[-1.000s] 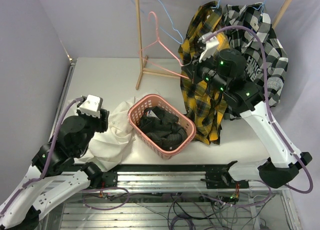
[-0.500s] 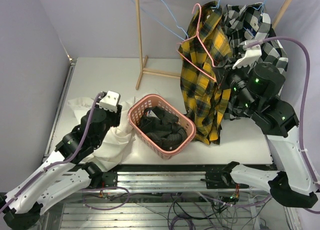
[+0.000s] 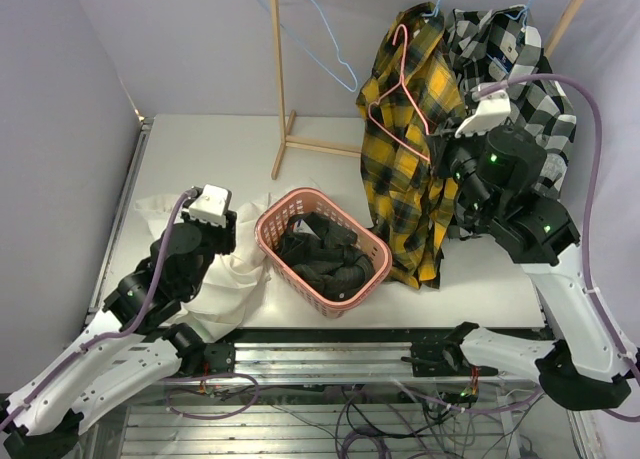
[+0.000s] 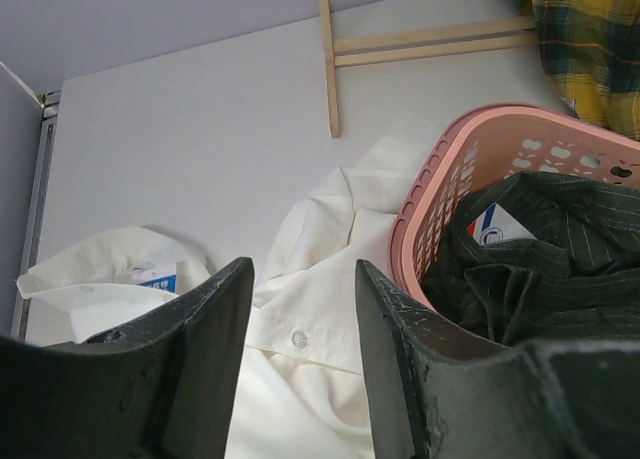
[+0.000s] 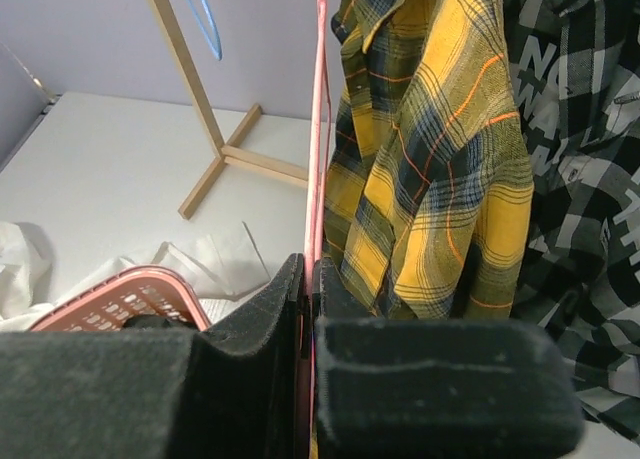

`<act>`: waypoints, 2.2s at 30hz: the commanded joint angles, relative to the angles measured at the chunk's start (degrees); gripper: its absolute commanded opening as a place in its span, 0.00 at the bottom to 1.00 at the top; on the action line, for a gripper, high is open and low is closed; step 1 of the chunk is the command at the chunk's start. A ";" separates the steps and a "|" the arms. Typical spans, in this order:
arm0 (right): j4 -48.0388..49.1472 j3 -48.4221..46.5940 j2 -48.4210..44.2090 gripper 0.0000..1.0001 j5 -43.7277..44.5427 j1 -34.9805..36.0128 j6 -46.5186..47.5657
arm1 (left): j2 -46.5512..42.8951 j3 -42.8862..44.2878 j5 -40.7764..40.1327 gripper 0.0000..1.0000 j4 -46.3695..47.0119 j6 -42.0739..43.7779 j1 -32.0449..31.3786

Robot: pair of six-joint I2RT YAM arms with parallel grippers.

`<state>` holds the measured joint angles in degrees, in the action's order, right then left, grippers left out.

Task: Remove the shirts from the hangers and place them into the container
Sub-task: Place the hanger at the clothesline.

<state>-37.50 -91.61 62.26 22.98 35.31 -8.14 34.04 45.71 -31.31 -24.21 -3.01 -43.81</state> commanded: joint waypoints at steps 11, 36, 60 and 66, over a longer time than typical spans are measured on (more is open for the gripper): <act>14.29 -6.13 8.23 0.00 -3.31 -0.21 3.01 | -0.22 -1.03 0.08 0.56 2.22 -1.04 0.04; 37.28 3.36 4.36 0.00 -10.60 -0.24 4.22 | 1.14 -1.59 2.90 0.55 2.51 -1.15 0.02; 49.36 -5.56 18.22 0.00 -3.22 -0.33 15.35 | 1.12 -1.86 3.91 0.54 2.43 -1.39 -0.03; 52.15 -3.39 16.21 0.00 -2.33 -0.26 16.23 | 1.37 -1.87 3.99 0.54 2.50 -1.35 0.02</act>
<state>9.06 -95.31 80.88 18.85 35.22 6.57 35.42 44.38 -28.14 -23.70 -3.64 -43.83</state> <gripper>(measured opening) 0.028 0.547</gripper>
